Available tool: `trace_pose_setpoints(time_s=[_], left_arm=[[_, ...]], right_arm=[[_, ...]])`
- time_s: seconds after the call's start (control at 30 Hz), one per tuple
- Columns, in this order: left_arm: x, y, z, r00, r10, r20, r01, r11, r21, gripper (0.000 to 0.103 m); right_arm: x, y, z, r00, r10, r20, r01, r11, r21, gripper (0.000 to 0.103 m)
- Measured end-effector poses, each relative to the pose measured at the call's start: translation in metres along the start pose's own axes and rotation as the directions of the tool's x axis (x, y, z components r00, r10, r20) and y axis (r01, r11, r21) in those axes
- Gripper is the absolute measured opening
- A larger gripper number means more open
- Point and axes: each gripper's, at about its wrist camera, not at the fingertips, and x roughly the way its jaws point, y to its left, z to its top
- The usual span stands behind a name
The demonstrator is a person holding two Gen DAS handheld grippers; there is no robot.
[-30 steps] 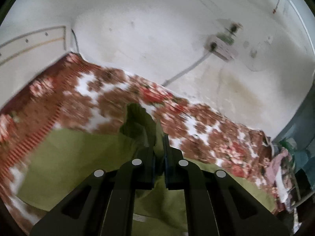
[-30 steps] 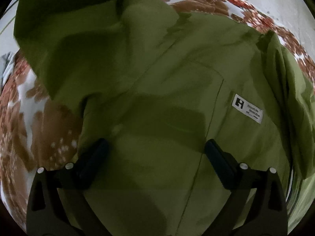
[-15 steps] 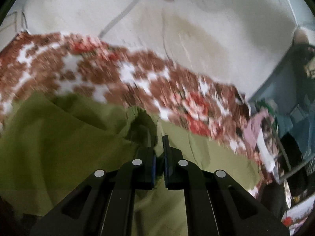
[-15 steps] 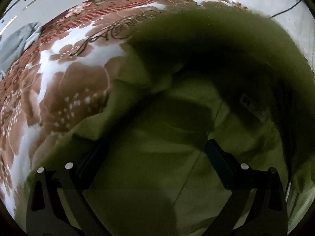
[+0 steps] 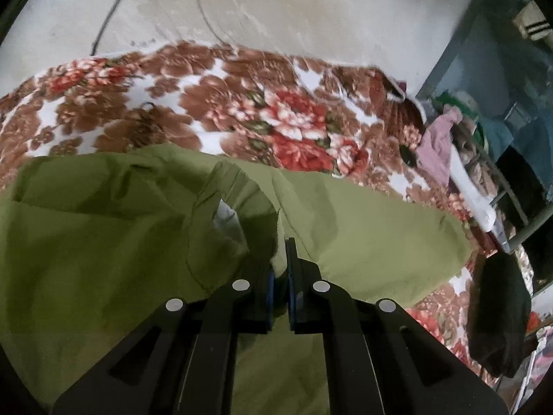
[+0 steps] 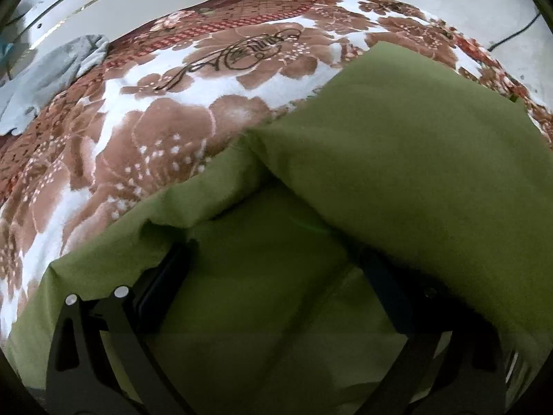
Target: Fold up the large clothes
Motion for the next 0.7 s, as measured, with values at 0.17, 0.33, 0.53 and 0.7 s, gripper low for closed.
trace_pose_setpoints(time_s=[0.17, 0.33, 0.53, 0.7], left_arm=[[0.043, -0.035, 0.006, 0.998, 0.03, -0.049, -0.025, 0.994, 0.102, 0.005], [0.09, -0.039, -0.026, 0.986, 0.018, -0.168, 0.001, 0.993, 0.114, 0.005], [0.123, -0.047, -0.055, 0.976, 0.112, -0.187, -0.069, 0.973, 0.222, 0.007], [0.147, -0.073, -0.07, 0.96, 0.183, -0.212, -0.102, 0.934, 0.344, 0.04]], right_arm=[[-0.002, -0.003, -0.003, 0.999, 0.033, 0.002, -0.032, 0.999, -0.006, 0.099], [-0.004, -0.006, -0.006, 0.998, 0.06, 0.016, -0.06, 0.998, -0.01, 0.099], [-0.009, -0.006, -0.014, 0.996, 0.073, 0.057, -0.073, 0.997, 0.009, 0.099], [-0.014, -0.017, -0.016, 0.986, 0.15, 0.074, -0.154, 0.987, 0.046, 0.099]])
